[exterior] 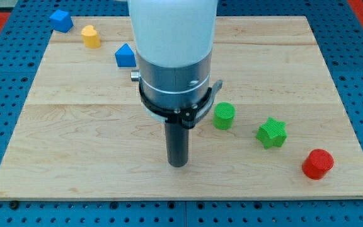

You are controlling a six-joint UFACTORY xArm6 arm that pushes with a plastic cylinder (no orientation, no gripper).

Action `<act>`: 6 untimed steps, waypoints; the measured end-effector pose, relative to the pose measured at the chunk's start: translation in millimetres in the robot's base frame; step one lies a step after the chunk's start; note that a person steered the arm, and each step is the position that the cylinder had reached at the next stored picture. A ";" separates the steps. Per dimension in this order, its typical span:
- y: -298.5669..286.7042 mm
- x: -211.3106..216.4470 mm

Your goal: Push red circle along with green star closer to green circle

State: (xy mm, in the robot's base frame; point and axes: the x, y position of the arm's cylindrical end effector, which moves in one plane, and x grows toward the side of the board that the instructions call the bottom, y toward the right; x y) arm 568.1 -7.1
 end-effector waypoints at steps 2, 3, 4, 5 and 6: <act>146.1 21.5; 141.4 50.1; 145.6 50.7; 212.0 50.3; 248.4 49.9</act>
State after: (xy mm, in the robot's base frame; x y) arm 618.0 241.3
